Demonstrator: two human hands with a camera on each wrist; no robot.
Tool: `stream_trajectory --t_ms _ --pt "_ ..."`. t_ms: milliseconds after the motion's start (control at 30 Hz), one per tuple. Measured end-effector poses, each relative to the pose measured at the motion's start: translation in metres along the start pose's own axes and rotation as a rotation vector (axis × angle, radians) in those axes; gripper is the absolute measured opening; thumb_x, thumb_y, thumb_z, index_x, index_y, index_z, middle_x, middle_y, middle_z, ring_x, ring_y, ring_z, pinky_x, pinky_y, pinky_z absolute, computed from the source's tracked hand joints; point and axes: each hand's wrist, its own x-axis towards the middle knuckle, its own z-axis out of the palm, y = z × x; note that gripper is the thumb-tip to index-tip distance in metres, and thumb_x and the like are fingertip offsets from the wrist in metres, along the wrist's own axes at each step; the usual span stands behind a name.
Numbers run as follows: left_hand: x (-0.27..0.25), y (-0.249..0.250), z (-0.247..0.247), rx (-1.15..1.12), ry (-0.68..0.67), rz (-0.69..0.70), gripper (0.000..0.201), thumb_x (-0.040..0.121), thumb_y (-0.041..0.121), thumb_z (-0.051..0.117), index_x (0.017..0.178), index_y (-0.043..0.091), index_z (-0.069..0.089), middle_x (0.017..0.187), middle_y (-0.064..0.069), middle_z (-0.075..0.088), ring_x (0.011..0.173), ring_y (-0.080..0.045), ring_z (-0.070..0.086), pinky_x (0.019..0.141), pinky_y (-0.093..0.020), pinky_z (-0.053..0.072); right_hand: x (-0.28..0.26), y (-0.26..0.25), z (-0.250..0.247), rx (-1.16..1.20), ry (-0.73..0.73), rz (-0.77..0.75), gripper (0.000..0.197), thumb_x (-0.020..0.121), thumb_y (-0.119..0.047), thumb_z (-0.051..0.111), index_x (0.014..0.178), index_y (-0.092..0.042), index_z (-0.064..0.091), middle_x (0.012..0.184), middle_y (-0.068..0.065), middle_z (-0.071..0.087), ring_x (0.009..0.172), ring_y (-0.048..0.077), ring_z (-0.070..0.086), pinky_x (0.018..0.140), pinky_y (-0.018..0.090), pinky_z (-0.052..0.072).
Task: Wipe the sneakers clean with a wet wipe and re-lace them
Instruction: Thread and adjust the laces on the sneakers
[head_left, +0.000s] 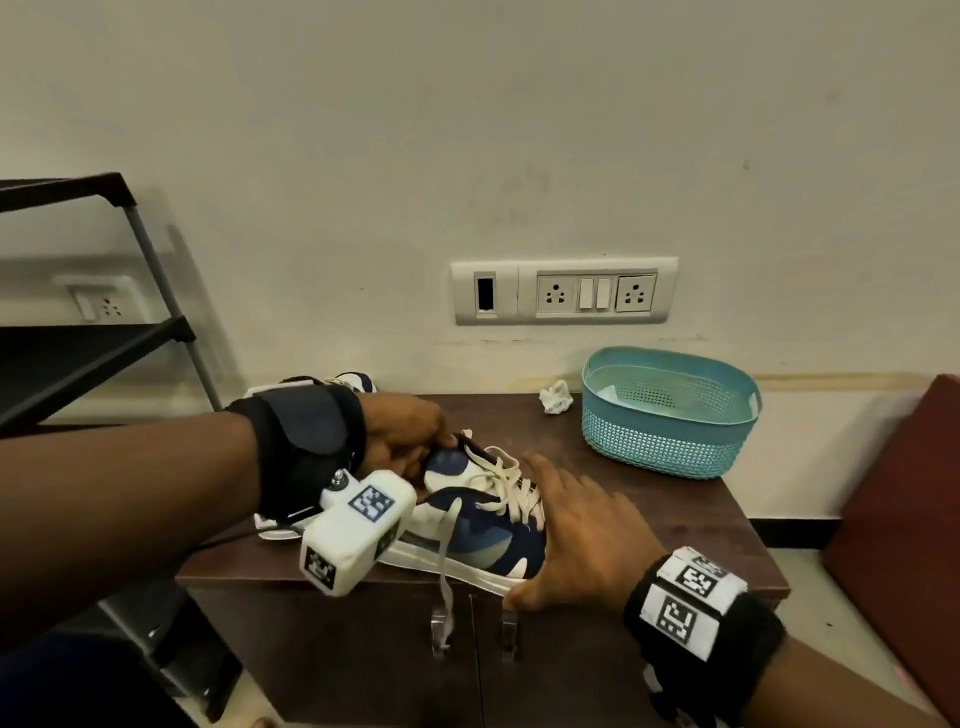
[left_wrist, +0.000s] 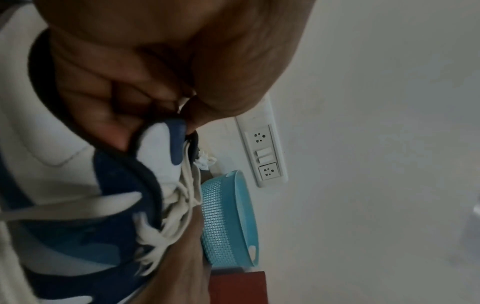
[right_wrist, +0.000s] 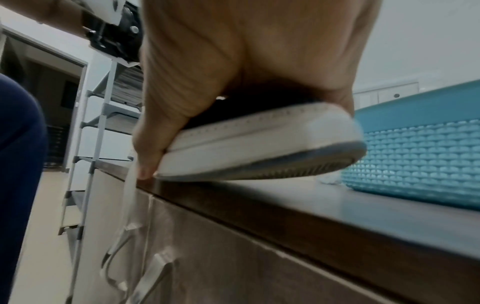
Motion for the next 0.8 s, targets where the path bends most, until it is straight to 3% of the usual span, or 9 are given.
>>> stream_trajectory --t_ms 133,267,333,400,467,533,600,667,800 --pt "0.006 -0.003 -0.002 -0.112 -0.002 0.076 0.021 0.106 0.019 0.041 0.107 0.01 0.06 0.089 -0.007 0.068 0.088 -0.021 0.058 0.087 -0.031 0.046 -0.009 -0.004 0.007 0.0 0.05 0.047 0.141 0.052 -0.078 0.079 0.157 -0.028 -0.001 0.158 -0.004 0.033 0.142 0.024 0.036 0.113 0.054 0.034" --pt "-0.007 -0.012 0.003 -0.082 0.015 0.272 0.023 0.105 0.02 0.051 0.1 0.003 0.066 0.094 -0.014 0.072 0.082 -0.024 0.067 0.08 -0.04 0.055 -0.012 -0.005 0.011 0.001 0.079 0.071 0.139 0.053 -0.079 0.078 0.157 -0.026 0.003 0.157 -0.005 0.033 0.141 0.024 0.038 0.112 0.054 0.035" --pt "-0.015 -0.012 0.005 -0.015 0.059 0.412 0.025 0.103 0.018 0.055 0.091 0.001 0.069 0.084 -0.014 0.072 0.069 -0.018 0.067 0.068 -0.033 0.059 -0.013 -0.006 0.011 0.007 0.08 0.079 0.138 0.053 -0.078 0.078 0.157 -0.024 0.005 0.157 -0.004 0.034 0.141 0.024 0.039 0.112 0.054 0.036" --pt "-0.02 -0.007 0.008 0.071 0.129 0.503 0.024 0.102 0.016 0.058 0.09 -0.001 0.071 0.074 -0.01 0.072 0.057 -0.012 0.066 0.052 -0.023 0.053 -0.014 -0.009 0.012 0.025 0.087 0.087 0.136 0.054 -0.078 0.078 0.157 -0.023 0.009 0.155 -0.004 0.036 0.14 0.023 0.041 0.11 0.052 0.038" --pt "-0.02 -0.001 0.014 0.131 0.185 0.563 0.022 0.1 0.017 0.062 0.09 0.0 0.073 0.075 -0.01 0.075 0.063 -0.015 0.071 0.057 -0.026 0.055 -0.014 -0.011 0.012 0.047 0.091 0.096 0.13 0.054 -0.077 0.078 0.154 -0.022 0.016 0.15 -0.004 0.041 0.135 0.022 0.046 0.106 0.048 0.044" --pt "-0.019 0.004 0.019 0.131 0.209 0.577 0.024 0.098 0.02 0.065 0.093 -0.002 0.074 0.083 -0.014 0.077 0.074 -0.023 0.073 0.064 -0.032 0.057 -0.014 -0.013 0.013 0.059 0.083 0.114 0.122 0.054 -0.078 0.078 0.148 -0.022 0.025 0.143 -0.004 0.045 0.129 0.021 0.05 0.101 0.043 0.049" --pt "-0.018 0.009 0.02 0.043 0.178 0.515 0.03 0.096 0.021 0.067 0.099 -0.008 0.07 0.091 -0.023 0.073 0.077 -0.027 0.068 0.061 -0.031 0.057 -0.014 -0.014 0.013 0.068 0.076 0.136 0.114 0.053 -0.079 0.078 0.141 -0.023 0.032 0.137 -0.004 0.049 0.122 0.02 0.054 0.096 0.04 0.052" --pt "-0.022 0.015 0.019 0.031 0.133 0.449 0.029 0.091 0.017 0.073 0.105 -0.009 0.069 0.093 -0.019 0.072 0.076 -0.025 0.069 0.061 -0.029 0.057 -0.013 -0.014 0.012 0.065 0.074 0.152 0.108 0.052 -0.079 0.078 0.136 -0.023 0.036 0.133 -0.004 0.051 0.118 0.021 0.056 0.092 0.039 0.052" --pt "-0.027 0.022 0.024 0.147 0.134 0.399 0.023 0.082 0.0 0.077 0.104 -0.005 0.073 0.099 -0.023 0.075 0.096 -0.038 0.073 0.087 -0.052 0.06 -0.013 -0.018 0.01 0.055 0.049 0.164 0.105 0.054 -0.078 0.079 0.133 -0.022 0.038 0.13 -0.003 0.05 0.117 0.022 0.056 0.09 0.039 0.051"
